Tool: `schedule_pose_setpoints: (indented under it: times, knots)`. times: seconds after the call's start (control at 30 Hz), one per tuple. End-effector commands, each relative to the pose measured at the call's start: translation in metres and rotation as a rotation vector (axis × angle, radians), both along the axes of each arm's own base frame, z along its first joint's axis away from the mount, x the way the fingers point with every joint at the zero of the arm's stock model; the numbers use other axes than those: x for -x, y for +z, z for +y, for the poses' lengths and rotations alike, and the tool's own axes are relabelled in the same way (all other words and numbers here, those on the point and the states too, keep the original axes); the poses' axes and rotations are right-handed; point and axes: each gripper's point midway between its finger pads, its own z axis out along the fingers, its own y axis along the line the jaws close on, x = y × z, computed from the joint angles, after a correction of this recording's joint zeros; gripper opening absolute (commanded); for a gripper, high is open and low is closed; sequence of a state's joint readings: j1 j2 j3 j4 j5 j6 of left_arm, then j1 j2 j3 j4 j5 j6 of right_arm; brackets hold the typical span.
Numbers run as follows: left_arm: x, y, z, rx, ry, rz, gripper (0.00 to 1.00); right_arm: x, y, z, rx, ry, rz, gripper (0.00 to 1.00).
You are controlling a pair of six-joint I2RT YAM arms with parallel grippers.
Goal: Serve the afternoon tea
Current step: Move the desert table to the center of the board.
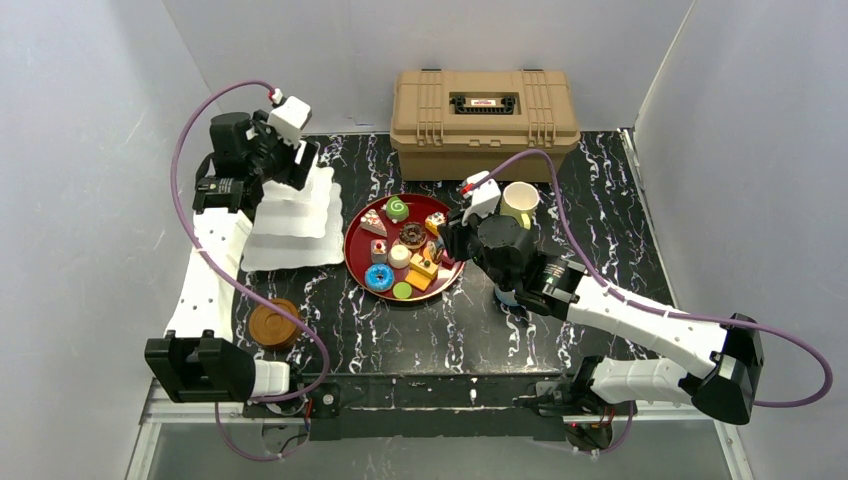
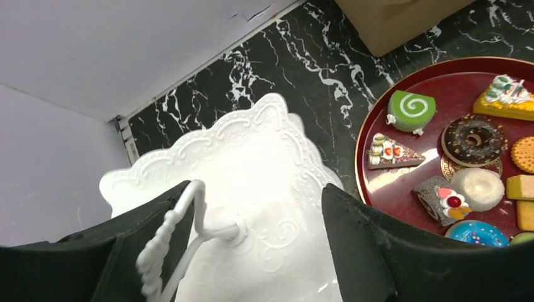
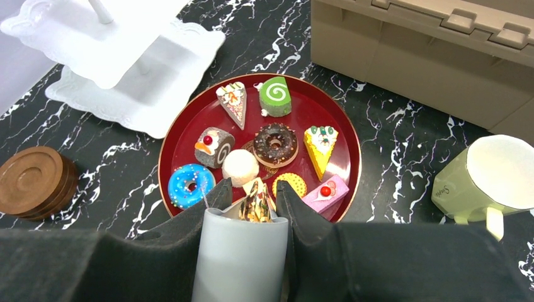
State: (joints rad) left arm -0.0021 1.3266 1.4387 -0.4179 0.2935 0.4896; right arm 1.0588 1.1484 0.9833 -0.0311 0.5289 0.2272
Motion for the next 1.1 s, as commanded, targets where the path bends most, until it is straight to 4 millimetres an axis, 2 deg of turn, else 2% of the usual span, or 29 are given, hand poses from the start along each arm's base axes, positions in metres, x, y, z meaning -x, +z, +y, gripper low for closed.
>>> schedule_pose_setpoints:
  times: [0.0, 0.07, 0.23, 0.37, 0.43, 0.67, 0.9, 1.0, 1.07]
  knots:
    - [-0.002, -0.012, 0.022, -0.023, 0.077, 0.007, 0.75, -0.004, 0.027, -0.005, -0.062, -0.021, -0.051, 0.33]
    - [-0.004, -0.012, 0.024, -0.027, 0.084, -0.005, 0.87, -0.005, 0.026, -0.005, -0.061, -0.022, -0.051, 0.33]
    - [-0.007, -0.008, 0.027, -0.018, 0.112, -0.021, 0.88, -0.006, 0.023, -0.004, -0.057, -0.024, -0.048, 0.33]
    - [-0.017, 0.001, 0.056, -0.081, 0.262, -0.099, 0.94, -0.008, 0.021, -0.001, -0.055, -0.021, -0.047, 0.33]
    - [-0.017, 0.005, 0.062, -0.082, 0.295, -0.119, 0.98, -0.010, 0.019, 0.000, -0.042, -0.024, -0.046, 0.33]
    - [-0.007, 0.015, 0.040, 0.002, 0.197, -0.119, 0.98, -0.011, 0.017, 0.002, -0.040, -0.022, -0.042, 0.33]
    - [-0.010, 0.061, 0.039, 0.037, 0.206, -0.221, 0.98, -0.011, 0.023, -0.003, -0.044, -0.033, -0.050, 0.33]
    - [-0.002, 0.088, 0.039, 0.057, 0.215, -0.314, 0.98, -0.010, 0.027, -0.007, -0.051, -0.039, -0.056, 0.33]
    - [0.009, 0.104, 0.031, 0.071, 0.165, -0.387, 0.98, -0.010, 0.029, -0.010, -0.056, -0.042, -0.059, 0.33]
